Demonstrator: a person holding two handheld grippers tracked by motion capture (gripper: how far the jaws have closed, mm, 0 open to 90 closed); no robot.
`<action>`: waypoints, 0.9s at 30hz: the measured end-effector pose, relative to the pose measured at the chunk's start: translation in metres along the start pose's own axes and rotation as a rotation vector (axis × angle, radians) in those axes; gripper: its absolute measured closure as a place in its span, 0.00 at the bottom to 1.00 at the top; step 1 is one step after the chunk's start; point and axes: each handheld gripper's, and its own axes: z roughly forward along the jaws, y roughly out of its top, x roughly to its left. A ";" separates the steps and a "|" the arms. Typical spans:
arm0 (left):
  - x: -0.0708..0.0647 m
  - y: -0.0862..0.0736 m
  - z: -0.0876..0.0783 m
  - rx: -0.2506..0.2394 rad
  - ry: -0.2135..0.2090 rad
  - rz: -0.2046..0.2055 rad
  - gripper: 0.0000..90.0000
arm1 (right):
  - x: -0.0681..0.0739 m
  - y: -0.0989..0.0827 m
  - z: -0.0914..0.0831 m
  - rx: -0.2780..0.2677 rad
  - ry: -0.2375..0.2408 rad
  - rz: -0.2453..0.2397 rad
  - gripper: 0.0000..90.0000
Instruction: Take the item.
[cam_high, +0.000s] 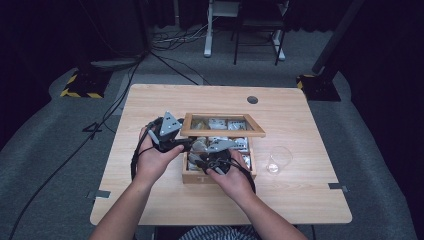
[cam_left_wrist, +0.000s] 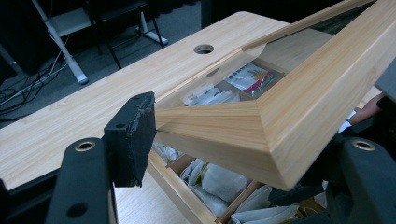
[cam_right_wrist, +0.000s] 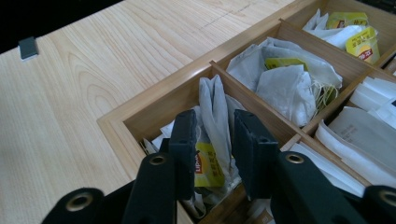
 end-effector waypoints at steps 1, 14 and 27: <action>0.000 0.000 0.000 0.000 0.000 0.000 0.38 | 0.000 0.000 0.000 0.005 -0.002 -0.001 0.81; 0.000 0.000 0.000 0.000 -0.001 0.000 0.38 | -0.001 0.001 0.000 0.040 -0.005 -0.031 1.00; 0.001 0.000 0.000 0.002 -0.002 0.003 0.38 | 0.001 0.005 -0.025 -0.042 0.024 0.001 1.00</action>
